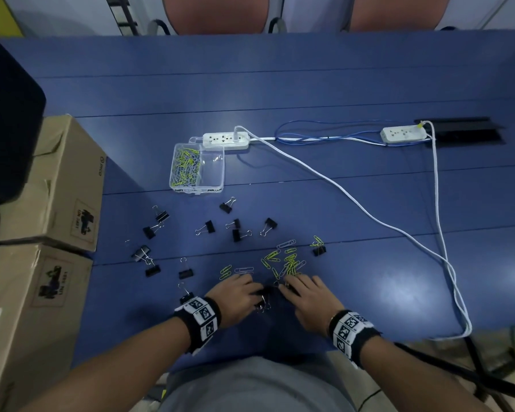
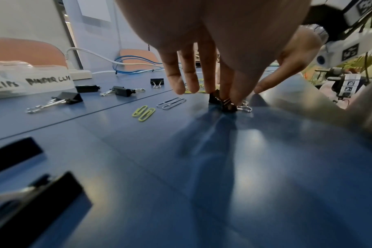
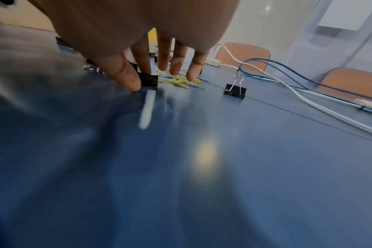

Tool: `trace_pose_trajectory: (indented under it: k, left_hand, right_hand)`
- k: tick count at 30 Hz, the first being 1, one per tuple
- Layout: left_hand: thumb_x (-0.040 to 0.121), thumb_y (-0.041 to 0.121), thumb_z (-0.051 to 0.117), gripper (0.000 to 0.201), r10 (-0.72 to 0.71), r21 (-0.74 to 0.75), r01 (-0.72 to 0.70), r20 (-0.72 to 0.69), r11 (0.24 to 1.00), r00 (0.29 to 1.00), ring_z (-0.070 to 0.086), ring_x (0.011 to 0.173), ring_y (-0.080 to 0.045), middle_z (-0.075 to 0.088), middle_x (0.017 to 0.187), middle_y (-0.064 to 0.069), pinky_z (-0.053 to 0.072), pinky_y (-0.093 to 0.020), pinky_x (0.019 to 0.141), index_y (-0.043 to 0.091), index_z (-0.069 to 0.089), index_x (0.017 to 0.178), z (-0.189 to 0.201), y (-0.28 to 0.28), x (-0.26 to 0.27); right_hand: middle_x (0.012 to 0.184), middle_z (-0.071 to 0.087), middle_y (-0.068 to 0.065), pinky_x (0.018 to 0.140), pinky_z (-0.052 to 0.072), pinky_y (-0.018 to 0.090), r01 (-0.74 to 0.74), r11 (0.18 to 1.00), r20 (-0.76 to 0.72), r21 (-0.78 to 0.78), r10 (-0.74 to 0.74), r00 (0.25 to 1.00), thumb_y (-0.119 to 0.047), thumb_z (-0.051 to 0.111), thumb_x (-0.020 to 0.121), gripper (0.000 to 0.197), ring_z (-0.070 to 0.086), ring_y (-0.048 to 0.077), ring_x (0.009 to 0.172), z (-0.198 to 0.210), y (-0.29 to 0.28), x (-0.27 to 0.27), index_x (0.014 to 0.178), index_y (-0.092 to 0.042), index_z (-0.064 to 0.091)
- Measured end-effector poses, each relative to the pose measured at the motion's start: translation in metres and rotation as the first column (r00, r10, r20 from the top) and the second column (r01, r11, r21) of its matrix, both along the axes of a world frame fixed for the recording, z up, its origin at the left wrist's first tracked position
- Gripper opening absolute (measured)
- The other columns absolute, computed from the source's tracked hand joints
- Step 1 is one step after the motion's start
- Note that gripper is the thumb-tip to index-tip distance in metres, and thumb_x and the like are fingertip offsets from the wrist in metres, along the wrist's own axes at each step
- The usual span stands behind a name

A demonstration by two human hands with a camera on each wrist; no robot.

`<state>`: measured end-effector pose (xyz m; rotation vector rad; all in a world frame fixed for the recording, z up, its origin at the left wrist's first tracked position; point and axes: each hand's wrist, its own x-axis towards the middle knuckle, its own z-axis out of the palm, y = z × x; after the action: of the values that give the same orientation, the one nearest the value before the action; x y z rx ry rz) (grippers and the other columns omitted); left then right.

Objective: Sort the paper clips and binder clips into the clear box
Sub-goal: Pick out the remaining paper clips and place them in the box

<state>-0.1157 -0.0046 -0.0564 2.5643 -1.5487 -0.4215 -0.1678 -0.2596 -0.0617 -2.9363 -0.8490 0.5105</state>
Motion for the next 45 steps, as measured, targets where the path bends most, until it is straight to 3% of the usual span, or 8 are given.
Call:
trace_pose_trajectory:
  k: [8,12,15,23,28,32,36,45]
  left_hand:
    - [0.071,0.023,0.045,0.028,0.065,-0.036,-0.065,-0.016,0.997,0.998,0.055,0.085,-0.020,0.061,0.094,0.004,0.046,-0.031,0.076,0.021,0.061,0.095,0.008,0.008,-0.002]
    - [0.067,0.027,0.048,0.038,0.120,-0.041,-0.121,-0.030,0.992,0.992,0.052,0.095,-0.022,0.058,0.106,0.001,0.044,-0.034,0.088,0.020,0.051,0.104,0.013,-0.005,-0.001]
    - [0.069,0.027,0.047,0.043,0.135,-0.011,-0.136,-0.056,0.991,0.989,0.052,0.103,-0.024,0.055,0.115,-0.001,0.043,-0.038,0.093,0.019,0.052,0.111,0.013,-0.016,-0.001]
    - [0.076,0.023,0.050,0.025,0.082,-0.019,-0.084,-0.081,0.996,0.993,0.056,0.090,-0.022,0.061,0.099,0.001,0.045,-0.032,0.085,0.018,0.063,0.096,0.000,0.004,-0.011]
    - [0.078,0.026,0.051,0.022,0.090,-0.054,-0.092,-0.045,0.994,0.995,0.056,0.091,-0.022,0.061,0.099,0.001,0.044,-0.033,0.084,0.018,0.062,0.095,0.001,0.012,-0.008]
    - [0.078,0.029,0.047,0.048,0.070,-0.025,-0.071,-0.034,0.997,0.997,0.052,0.103,-0.023,0.057,0.117,-0.002,0.045,-0.036,0.090,0.020,0.056,0.124,0.002,-0.014,-0.011]
    - [0.075,0.037,0.042,0.068,0.081,0.054,-0.079,-0.050,0.995,0.995,0.050,0.109,-0.029,0.050,0.129,-0.008,0.046,-0.041,0.093,0.018,0.042,0.140,0.000,-0.043,-0.013]
    - [0.076,0.033,0.050,0.061,0.094,0.017,-0.095,0.055,0.995,0.994,0.050,0.105,-0.029,0.052,0.126,-0.007,0.047,-0.042,0.093,0.015,0.050,0.133,-0.011,-0.021,-0.004]
  right_hand:
    - [0.113,0.059,-0.003,0.082,0.039,0.037,0.101,0.987,0.058,0.123,-0.108,0.992,-0.025,0.054,0.071,0.041,0.059,0.024,0.098,0.005,-0.016,-0.013,0.110,-0.024,0.060]
    - [0.133,0.051,0.003,0.087,0.044,0.041,0.449,0.886,0.062,0.115,-0.458,0.887,-0.025,0.049,0.072,0.062,0.050,0.026,0.115,0.014,-0.029,0.024,0.134,-0.021,0.050]
    - [0.140,0.046,0.004,0.095,0.043,0.045,0.541,0.840,0.014,0.046,-0.542,0.841,-0.024,0.056,0.071,0.072,0.049,0.027,0.120,0.011,-0.038,0.035,0.141,-0.019,0.042]
    - [0.113,0.055,0.002,0.086,0.040,0.042,0.631,0.773,0.100,0.058,-0.634,0.767,-0.027,0.056,0.067,0.046,0.053,0.028,0.103,-0.003,-0.055,-0.001,0.112,-0.026,0.062]
    - [0.123,0.053,0.004,0.091,0.035,0.044,0.695,0.707,0.183,0.129,-0.706,0.684,-0.029,0.056,0.070,0.040,0.048,0.029,0.112,0.004,-0.057,-0.007,0.110,-0.030,0.062]
    - [0.115,0.056,0.003,0.087,0.037,0.043,0.479,0.844,0.242,0.241,-0.531,0.812,-0.031,0.062,0.077,0.033,0.055,0.029,0.105,0.008,-0.041,-0.011,0.109,-0.025,0.062]
    - [0.095,0.057,-0.004,0.077,0.038,0.036,0.262,0.941,0.122,0.213,-0.291,0.949,-0.048,0.060,0.081,0.024,0.054,0.021,0.089,0.002,-0.020,-0.023,0.092,-0.027,0.060]
    - [0.089,0.055,-0.006,0.071,0.037,0.036,0.377,0.910,0.060,0.173,-0.392,0.918,-0.040,0.062,0.077,0.014,0.052,0.022,0.084,0.005,-0.039,-0.027,0.083,-0.028,0.060]
